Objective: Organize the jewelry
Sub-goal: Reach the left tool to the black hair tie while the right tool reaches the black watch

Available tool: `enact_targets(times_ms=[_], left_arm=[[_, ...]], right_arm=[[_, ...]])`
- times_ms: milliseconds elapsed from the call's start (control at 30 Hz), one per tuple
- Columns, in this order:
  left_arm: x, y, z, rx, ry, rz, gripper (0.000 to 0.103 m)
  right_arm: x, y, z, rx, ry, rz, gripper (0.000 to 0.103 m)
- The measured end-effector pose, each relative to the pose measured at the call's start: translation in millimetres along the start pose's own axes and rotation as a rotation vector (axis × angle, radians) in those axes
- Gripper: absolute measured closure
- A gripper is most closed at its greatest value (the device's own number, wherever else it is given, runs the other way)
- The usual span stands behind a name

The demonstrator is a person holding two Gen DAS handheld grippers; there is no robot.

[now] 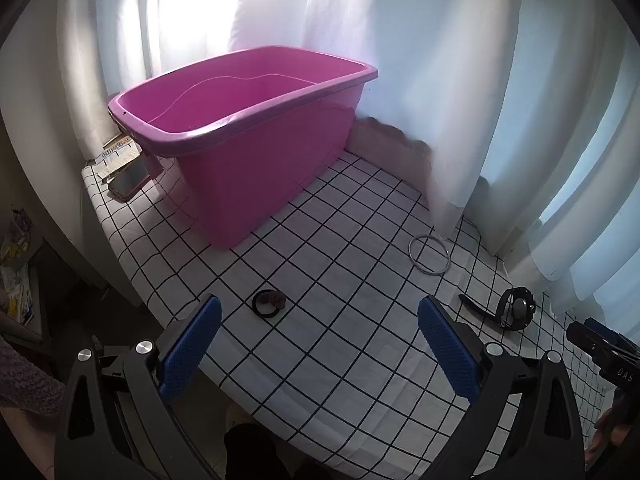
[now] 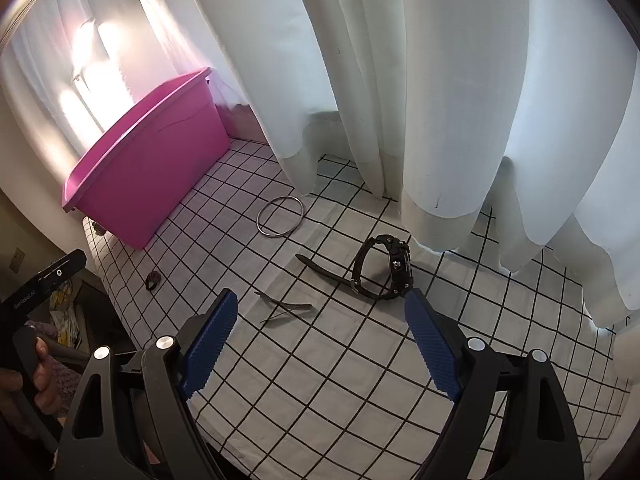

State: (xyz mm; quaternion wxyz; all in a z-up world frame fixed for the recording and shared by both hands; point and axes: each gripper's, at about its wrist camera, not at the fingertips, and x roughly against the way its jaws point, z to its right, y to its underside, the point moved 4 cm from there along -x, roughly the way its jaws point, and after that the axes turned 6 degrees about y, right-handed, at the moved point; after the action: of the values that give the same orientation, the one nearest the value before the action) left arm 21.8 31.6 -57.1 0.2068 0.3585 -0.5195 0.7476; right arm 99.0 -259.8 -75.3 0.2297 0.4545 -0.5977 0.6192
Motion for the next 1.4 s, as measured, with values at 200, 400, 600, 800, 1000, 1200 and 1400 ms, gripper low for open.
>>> enact_targets(times_ms=[200,400,600,800,1000,1200,1400], left_arm=[[-17,31,-9,0.016,-0.061,-0.031,0.006],[-46,41,-37,0.048,-0.136,-0.04,0.006],[-88,42,-62,0.119,-0.161,-0.046,0.006],[-121,40,-67,0.098,-0.164,-0.038,0.006],[-141,42,-68,0.069,-0.155,-0.048,0.006],[-150,41,-69,0.054,-0.161,-0.063,0.006],[-153,38,-68,0.056,-0.156,-0.057,0.006]], right_arm=[[-30,18,19,-0.029,-0.005,-0.046,0.021],[-61,24,27,-0.047,0.021,-0.052,0.021],[-86,24,28,-0.043,0.051,-0.022,0.021],[-107,19,27,-0.033,0.066,0.008,0.021],[-130,15,28,-0.013,0.109,0.016,0.021],[-142,12,22,0.048,0.178,0.019,0.021],[-147,8,18,0.082,0.205,0.027,0.021]])
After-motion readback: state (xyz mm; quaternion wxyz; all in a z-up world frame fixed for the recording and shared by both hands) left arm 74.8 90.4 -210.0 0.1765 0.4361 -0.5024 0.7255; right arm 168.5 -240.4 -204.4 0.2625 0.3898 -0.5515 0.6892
